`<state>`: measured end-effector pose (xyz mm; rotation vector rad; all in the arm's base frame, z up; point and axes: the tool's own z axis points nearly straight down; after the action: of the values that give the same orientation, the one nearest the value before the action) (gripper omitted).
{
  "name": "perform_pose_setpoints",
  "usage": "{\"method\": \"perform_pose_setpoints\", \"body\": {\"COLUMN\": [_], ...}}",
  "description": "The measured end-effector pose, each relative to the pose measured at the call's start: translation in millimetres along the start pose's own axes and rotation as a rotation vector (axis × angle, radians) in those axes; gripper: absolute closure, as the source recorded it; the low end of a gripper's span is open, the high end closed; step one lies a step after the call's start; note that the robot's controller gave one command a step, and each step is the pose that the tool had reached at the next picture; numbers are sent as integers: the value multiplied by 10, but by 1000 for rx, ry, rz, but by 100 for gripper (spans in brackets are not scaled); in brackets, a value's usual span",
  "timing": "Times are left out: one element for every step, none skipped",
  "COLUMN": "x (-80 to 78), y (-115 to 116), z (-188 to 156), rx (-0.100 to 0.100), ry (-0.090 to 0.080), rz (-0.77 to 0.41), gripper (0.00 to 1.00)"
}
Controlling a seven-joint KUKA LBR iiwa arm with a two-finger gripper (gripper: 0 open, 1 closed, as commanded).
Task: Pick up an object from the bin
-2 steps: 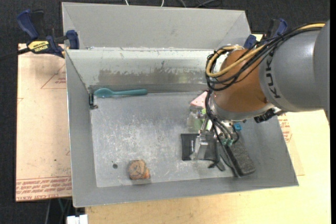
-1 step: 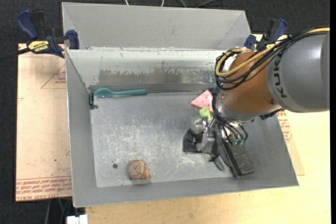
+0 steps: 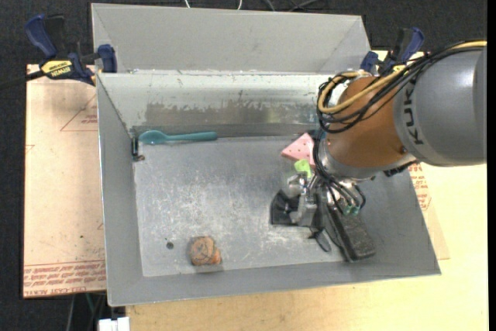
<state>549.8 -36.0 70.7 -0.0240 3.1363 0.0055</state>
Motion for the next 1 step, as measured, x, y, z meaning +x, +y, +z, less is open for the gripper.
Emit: {"method": "perform_pose_setpoints", "body": {"x": [120], "y": [-92], "z": [-7], "rx": [-2], "ry": [-7], "rz": [-31], "gripper": [100]}}
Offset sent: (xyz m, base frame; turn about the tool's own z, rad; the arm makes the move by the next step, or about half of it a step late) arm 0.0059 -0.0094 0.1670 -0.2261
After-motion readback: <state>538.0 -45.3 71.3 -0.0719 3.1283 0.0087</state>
